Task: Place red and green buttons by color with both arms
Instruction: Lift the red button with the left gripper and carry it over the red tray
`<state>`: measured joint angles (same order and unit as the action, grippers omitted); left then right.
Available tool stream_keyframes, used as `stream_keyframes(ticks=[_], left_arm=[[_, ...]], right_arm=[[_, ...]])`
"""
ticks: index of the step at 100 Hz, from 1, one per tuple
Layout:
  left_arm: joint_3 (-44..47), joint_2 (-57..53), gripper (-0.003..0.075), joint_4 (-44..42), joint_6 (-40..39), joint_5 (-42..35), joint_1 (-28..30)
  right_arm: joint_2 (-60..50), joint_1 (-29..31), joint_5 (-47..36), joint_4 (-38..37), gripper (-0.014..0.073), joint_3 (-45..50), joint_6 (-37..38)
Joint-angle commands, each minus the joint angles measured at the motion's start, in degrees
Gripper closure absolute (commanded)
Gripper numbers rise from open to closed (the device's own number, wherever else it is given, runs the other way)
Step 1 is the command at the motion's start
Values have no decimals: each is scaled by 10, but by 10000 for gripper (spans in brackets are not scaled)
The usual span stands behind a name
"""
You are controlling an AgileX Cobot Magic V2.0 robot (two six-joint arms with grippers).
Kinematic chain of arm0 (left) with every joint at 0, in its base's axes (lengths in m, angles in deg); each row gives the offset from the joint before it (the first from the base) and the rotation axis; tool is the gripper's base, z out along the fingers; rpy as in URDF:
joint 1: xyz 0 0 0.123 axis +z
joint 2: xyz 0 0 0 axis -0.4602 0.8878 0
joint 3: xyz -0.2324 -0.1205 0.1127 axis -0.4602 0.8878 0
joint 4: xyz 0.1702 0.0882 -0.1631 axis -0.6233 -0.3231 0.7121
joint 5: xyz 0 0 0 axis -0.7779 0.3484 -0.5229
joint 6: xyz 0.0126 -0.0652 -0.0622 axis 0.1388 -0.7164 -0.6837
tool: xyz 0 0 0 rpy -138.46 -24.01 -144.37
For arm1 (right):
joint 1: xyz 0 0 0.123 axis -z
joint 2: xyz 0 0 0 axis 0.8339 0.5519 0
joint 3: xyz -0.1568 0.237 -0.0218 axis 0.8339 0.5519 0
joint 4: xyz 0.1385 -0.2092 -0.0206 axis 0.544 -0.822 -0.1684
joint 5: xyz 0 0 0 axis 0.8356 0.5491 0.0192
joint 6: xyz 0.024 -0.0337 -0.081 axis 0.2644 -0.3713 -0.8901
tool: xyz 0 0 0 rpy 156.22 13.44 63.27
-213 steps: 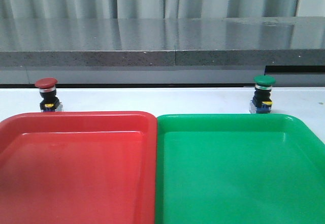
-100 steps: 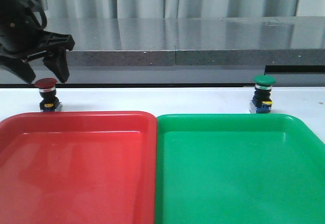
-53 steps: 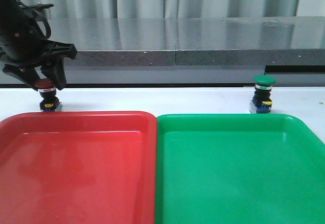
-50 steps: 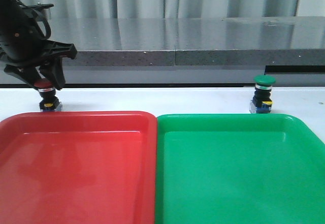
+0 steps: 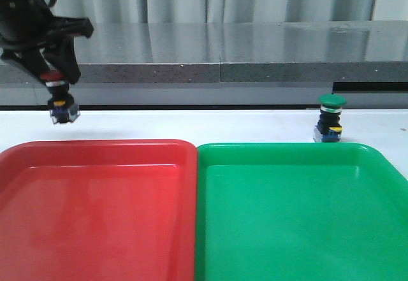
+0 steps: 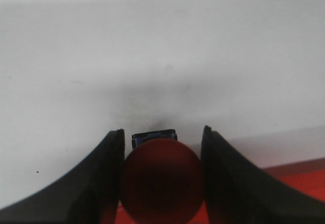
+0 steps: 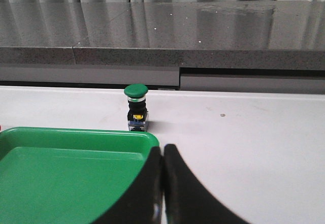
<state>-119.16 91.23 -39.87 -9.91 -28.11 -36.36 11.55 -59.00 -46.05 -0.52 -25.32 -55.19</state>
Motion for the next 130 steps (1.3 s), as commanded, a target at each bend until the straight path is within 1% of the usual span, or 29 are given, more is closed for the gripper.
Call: stream_keyframes(ticks=[1,9,17,28,48,58,68,82,109,130], left_arm=[[-21,-70,647,16,-14,-14,-1],[-20,-98,647,18,-24,8,-5],[-1,-125,647,16,-31,9,-14],[43,-167,647,16,-47,-15,-31],[156,-236,647,16,-75,-63,-63],[202,-258,647,16,-76,-84,-81],[232,-258,647,19,-77,-93,-93],[258,-246,647,20,-102,-126,-105],[260,-198,647,20,-102,-155,-111],[260,-156,647,20,-102,-156,-111]], right_arm=[[-12,0,-46,1,704,-8,0],[-12,0,-46,1,704,-8,0],[-12,0,-46,1,704,-8,0],[-12,0,-46,1,704,-8,0],[-12,0,-46,1,704,-8,0],[-12,0,-46,1,704,-8,0],[-12,0,-46,1,704,-8,0],[-12,0,-46,1,704,-8,0],[-12,0,-46,1,704,-8,0],[-12,0,-46,1,704,-8,0]])
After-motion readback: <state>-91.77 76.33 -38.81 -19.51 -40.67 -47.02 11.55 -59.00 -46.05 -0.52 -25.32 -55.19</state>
